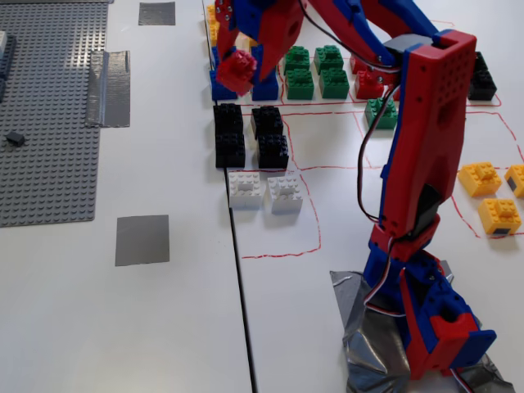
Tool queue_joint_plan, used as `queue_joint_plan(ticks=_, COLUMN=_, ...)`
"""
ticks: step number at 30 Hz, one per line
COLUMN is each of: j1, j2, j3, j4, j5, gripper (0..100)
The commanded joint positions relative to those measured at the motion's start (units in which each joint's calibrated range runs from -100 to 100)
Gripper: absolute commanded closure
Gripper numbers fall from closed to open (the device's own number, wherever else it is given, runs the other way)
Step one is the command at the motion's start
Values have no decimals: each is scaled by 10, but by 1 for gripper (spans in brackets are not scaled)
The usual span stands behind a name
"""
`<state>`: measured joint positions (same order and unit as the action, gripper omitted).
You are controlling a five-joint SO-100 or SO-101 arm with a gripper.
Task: Grab the block and put it in the grey marker
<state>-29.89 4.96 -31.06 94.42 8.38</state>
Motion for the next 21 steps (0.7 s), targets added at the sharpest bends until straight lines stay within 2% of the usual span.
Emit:
queue_joint_plan(ticks=1, j1=-26, j2=-60, j3=-35, j4=-11, j5=12, gripper=100)
queue_joint_plan(ticks=21, j1=-181, j2=-12, j3=5, j4=-37, j5=8, gripper=100)
